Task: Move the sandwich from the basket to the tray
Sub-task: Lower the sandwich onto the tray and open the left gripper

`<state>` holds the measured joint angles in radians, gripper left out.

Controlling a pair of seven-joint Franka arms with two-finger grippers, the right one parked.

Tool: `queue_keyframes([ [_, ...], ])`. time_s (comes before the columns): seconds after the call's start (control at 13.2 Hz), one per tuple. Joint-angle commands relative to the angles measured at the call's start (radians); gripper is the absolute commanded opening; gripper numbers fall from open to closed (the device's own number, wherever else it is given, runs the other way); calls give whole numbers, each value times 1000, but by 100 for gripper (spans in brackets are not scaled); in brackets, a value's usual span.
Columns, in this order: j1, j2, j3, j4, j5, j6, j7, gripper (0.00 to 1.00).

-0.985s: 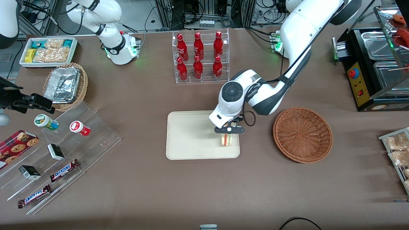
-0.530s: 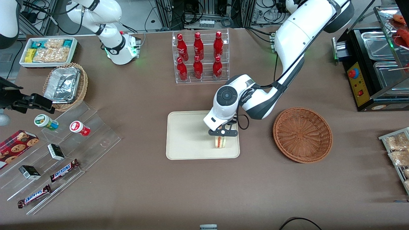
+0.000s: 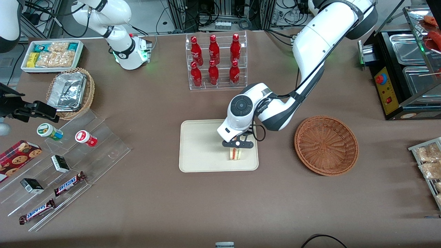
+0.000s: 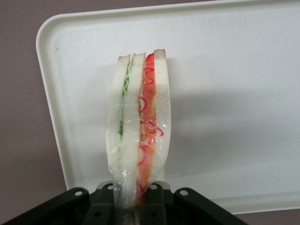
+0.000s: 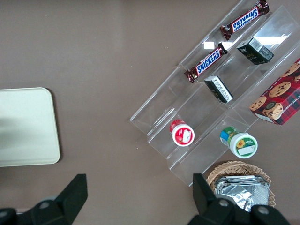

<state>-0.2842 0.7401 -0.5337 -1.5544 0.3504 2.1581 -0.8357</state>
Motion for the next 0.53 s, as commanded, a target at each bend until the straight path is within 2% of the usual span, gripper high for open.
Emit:
queue_keyframes([
  [0.0, -15, 27, 0, 33, 48, 6, -43, 0],
  [0.15, -15, 45, 0, 33, 90, 6, -80, 0],
  [0.45, -15, 50, -2, 33, 98, 6, -88, 0],
])
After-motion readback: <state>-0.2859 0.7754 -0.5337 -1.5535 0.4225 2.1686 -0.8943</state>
